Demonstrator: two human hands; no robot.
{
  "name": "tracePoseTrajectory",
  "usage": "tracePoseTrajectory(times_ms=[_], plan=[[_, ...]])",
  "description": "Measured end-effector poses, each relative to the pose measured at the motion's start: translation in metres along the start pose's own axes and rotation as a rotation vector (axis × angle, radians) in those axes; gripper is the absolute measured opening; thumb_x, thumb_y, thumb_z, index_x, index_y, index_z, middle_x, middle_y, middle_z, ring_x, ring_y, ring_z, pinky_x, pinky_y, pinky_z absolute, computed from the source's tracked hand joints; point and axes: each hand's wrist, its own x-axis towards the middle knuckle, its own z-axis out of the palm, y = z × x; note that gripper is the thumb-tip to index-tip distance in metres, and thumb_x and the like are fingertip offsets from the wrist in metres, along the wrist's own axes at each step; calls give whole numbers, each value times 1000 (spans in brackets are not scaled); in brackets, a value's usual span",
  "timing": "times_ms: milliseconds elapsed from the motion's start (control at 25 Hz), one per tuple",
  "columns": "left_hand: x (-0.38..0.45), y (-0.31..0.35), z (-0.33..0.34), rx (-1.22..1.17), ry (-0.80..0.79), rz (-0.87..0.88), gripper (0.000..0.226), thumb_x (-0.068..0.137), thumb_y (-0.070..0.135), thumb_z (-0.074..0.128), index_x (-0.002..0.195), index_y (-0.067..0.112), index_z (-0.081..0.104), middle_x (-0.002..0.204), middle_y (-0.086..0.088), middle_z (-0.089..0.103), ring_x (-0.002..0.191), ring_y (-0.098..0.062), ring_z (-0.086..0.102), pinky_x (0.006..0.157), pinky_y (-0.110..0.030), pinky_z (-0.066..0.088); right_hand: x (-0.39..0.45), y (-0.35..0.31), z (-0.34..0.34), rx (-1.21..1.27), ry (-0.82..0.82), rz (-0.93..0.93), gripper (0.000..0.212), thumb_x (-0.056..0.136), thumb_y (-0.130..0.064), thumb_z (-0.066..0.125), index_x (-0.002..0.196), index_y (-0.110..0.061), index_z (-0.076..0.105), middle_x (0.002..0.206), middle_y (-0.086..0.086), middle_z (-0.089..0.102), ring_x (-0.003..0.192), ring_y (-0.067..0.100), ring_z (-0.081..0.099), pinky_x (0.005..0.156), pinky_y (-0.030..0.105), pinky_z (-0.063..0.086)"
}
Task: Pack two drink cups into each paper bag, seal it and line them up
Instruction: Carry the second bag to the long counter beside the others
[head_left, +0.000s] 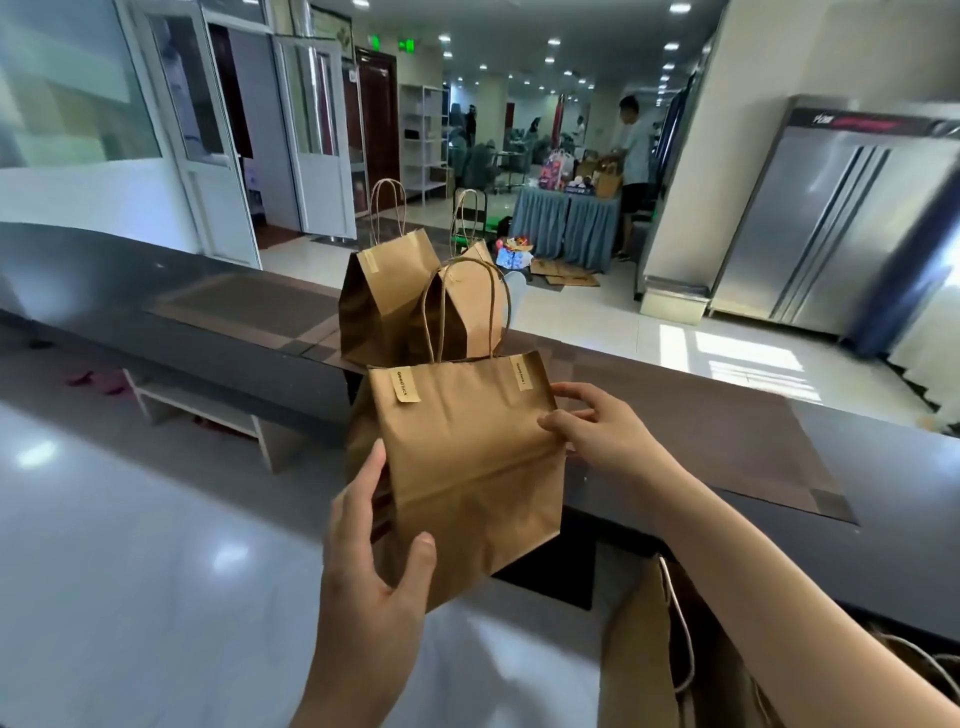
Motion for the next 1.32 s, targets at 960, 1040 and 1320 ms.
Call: tracePoseTrajectory(times_ms=[960, 1040, 1320], plan=[[88, 3, 95, -56, -205, 99, 79, 84, 18, 59, 148, 56, 31, 152, 25, 36, 144, -3, 34, 114, -34, 37, 157, 17, -40, 346, 278, -6, 19, 94, -13, 65, 110, -22, 72, 115, 0, 68, 113, 17, 62, 93, 47, 59], [95, -8, 104, -63, -228, 83, 80, 85, 19, 60, 148, 57, 29, 154, 26, 33, 145, -1, 32, 115, -33, 35, 171, 23, -41, 362, 286, -3, 21, 94, -11, 64, 110, -21, 72, 116, 1, 68, 113, 17, 62, 95, 48, 58], [111, -36, 131, -50, -291, 50, 84, 88, 16, 61, 151, 56, 22, 157, 32, 21, 147, 5, 20, 118, -39, 34, 211, 42, -42, 385, 185, -28, 34, 97, 0, 54, 124, -15, 69, 124, 6, 66, 120, 23, 62, 103, 47, 54]])
